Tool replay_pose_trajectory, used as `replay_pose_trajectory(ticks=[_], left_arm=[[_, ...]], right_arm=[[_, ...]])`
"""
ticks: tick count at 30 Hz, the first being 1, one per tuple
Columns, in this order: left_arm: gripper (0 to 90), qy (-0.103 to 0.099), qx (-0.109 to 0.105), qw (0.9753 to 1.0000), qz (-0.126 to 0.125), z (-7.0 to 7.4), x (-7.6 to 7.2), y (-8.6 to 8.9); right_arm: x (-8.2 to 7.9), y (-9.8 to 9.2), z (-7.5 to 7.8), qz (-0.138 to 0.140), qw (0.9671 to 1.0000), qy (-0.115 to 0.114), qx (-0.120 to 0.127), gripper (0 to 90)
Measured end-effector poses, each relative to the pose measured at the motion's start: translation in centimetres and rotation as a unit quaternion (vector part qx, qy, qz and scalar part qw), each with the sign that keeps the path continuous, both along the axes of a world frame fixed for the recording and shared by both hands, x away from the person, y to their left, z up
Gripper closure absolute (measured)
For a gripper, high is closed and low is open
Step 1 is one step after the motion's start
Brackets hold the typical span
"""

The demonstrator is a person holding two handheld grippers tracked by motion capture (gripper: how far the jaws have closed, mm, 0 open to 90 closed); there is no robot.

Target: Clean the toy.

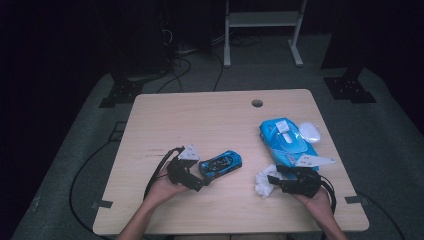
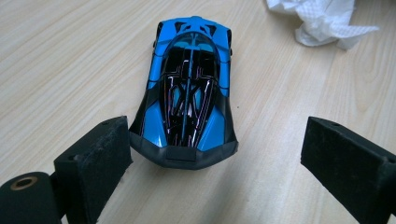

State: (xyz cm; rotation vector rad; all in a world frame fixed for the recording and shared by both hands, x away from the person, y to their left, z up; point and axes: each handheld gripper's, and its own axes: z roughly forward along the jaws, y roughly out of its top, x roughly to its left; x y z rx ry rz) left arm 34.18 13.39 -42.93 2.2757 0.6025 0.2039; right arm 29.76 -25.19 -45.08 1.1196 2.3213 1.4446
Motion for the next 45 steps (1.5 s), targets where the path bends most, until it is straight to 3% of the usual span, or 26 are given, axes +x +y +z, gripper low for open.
replay_pose_trajectory(ticks=[7,17,21,35,41,45], left_arm=[[7.6,-0.007,-0.001,1.0,0.002,0.0,-0.7,0.4],[7.6,-0.009,-0.01,0.9997,0.02,-0.3,-1.5,2.4],[7.6,-0.011,-0.016,0.9995,0.024,-0.5,-1.9,3.3],[7.6,-0.018,-0.023,0.999,0.033,-1.0,-2.8,4.1],[7.7,-0.018,-0.029,0.9984,0.046,-1.4,-3.4,5.4],[7.7,-0.018,-0.022,0.9978,0.06,-1.7,-3.3,6.0]], right_arm=[[-0.3,0.0,0.1,-0.002,1.0,-0.003,0.004,38.3],[-0.5,-0.1,0.2,-0.004,0.9999,-0.007,0.006,38.3],[-0.6,-0.3,0.3,-0.005,0.9998,-0.007,0.018,38.3],[-0.7,-0.3,0.1,-0.005,0.9999,-0.004,0.013,37.3],[-0.8,-0.4,-0.1,-0.007,0.9998,-0.002,0.018,36.8],[-0.8,-0.4,-0.1,-0.005,0.9998,-0.004,0.021,36.8]])
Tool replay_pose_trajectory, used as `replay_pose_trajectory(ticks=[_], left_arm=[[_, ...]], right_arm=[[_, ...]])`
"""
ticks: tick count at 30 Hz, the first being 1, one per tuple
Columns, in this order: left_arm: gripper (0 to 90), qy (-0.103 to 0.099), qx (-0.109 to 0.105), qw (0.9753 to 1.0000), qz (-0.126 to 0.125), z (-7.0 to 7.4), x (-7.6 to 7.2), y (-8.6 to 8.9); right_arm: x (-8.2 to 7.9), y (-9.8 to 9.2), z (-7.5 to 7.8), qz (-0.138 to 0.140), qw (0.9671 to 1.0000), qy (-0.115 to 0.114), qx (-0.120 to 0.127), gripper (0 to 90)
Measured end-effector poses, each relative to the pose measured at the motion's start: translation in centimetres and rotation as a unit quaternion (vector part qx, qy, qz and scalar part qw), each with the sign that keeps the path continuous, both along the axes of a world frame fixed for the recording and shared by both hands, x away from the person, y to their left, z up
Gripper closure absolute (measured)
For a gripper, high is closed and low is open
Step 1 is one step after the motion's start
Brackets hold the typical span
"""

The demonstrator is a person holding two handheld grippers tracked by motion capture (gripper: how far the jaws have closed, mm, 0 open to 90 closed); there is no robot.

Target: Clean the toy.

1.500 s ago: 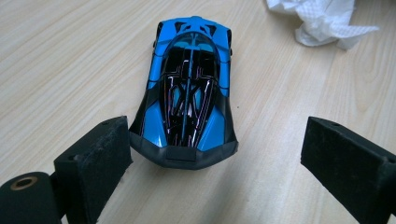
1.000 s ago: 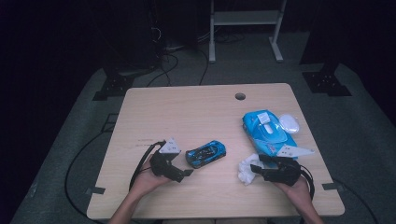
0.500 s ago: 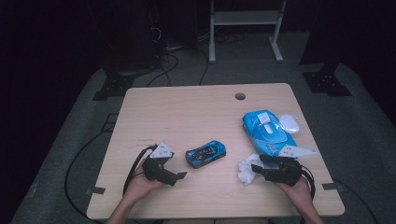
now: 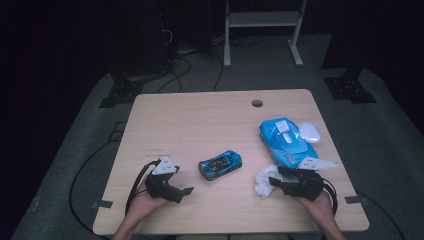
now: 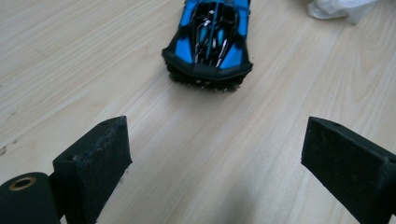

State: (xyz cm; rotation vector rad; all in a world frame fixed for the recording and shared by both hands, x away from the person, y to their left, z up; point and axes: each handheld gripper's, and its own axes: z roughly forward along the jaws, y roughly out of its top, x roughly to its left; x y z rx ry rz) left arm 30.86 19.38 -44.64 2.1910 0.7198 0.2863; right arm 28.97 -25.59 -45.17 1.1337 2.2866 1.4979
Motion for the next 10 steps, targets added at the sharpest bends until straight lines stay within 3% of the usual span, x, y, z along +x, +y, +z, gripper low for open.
replay_pose_trajectory(ticks=[2,10], left_arm=[[7.7,0.007,-0.004,1.0,0.006,-0.2,0.1,0.3],[7.7,0.002,-0.014,0.9997,0.022,-0.1,0.1,1.2]], right_arm=[[-0.1,0.0,-0.1,0.001,1.0,0.0,0.001,36.8],[-0.4,0.3,-0.1,0.008,0.9999,-0.007,-0.006,36.6]])
